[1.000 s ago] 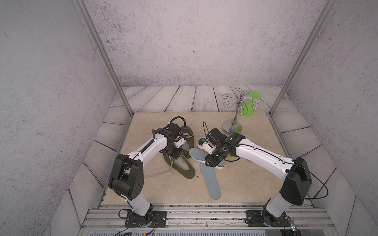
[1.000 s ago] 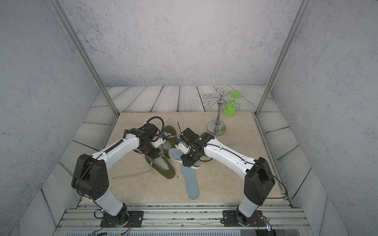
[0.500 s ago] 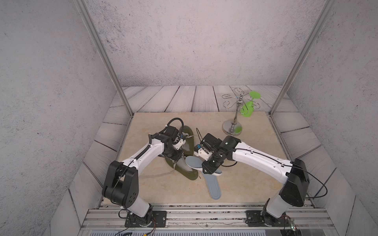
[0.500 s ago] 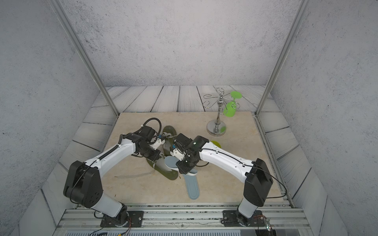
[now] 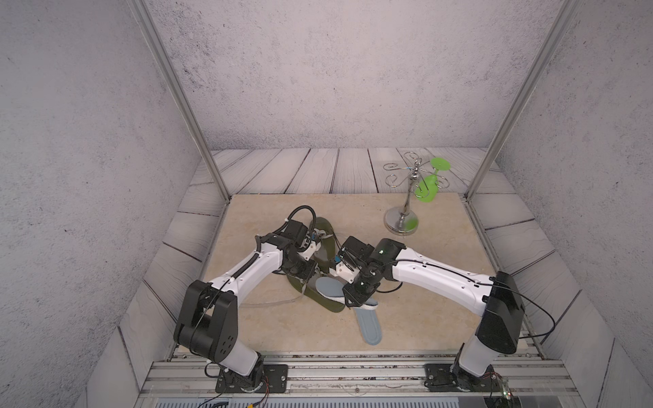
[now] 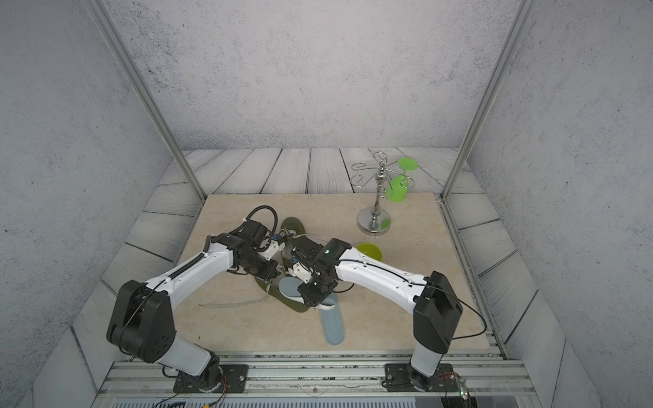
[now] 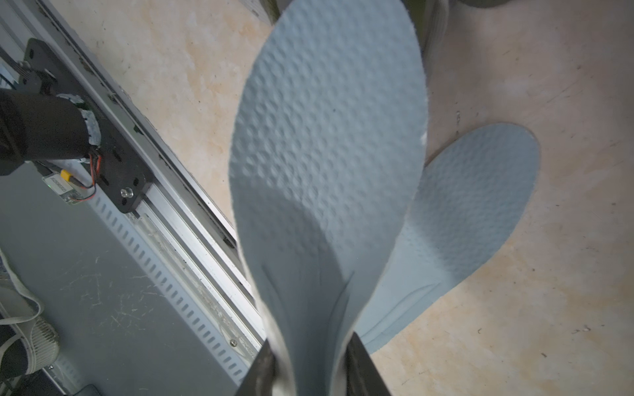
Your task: Insert the insole into the shoe
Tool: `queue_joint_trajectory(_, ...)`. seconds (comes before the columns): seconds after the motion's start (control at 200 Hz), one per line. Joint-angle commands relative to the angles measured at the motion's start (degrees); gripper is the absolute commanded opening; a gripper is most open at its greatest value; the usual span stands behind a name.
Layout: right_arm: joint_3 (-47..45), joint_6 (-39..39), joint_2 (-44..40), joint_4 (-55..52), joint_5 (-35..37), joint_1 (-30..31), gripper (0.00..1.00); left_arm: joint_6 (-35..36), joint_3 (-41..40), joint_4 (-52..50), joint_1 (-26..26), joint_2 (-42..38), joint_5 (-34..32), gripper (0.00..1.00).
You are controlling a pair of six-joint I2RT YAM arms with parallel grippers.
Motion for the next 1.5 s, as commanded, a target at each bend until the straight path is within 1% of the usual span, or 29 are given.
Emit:
queue_joint_trajectory(0.0, 0.35, 1.06, 2.08, 0.91, -2.84, 0.09, 0.32, -0.96, -0.72, 0.84, -0.16, -1.54, 1.51, 0.00)
queue_joint_trajectory(0.275, 0.35, 1.33, 3.36, 1.97, -5.65, 0.16, 0.31, -0.98, -0.99, 0.80, -0.16, -1.00, 1.92, 0.00)
queue_joint_trajectory(0.41, -0.25, 2.76, 2.97, 3.46, -7.32, 0.23, 0.30, -0.88, -1.19, 0.81, -0.16, -1.30, 1.72, 0.00)
queue_joint_trajectory(0.58, -0.04, 2.53, 4.23, 3.06, -3.36, -0.15, 0.30, -0.72, -1.30, 0.88, -0.16, -1.14, 2.03, 0.00)
queue_joint_trajectory(0.711, 1.85, 2.99, 6.81, 2.84, -4.27, -0.79, 0.30, -0.80, -1.41, 0.75, -0.16, -1.40, 2.03, 0.00)
queue_joint_trajectory(0.911, 5.02, 1.88, 8.75, 1.68, -0.82, -1.05, 0.30, -0.84, -1.38, 0.83, -0.16, -1.88, 2.55, 0.00)
queue_joint_trajectory(1.071, 7.26, 0.85, 9.96, 1.88, 0.44, -1.01, 0.30, -0.71, -1.25, 1.01, -0.16, -1.53, 3.17, 0.00)
queue_joint_trajectory(1.496, 4.91, -2.18, 10.28, 8.41, 4.28, -1.06, 0.29, -1.50, -0.64, 2.57, -0.16, -0.64, 7.00, 0.00)
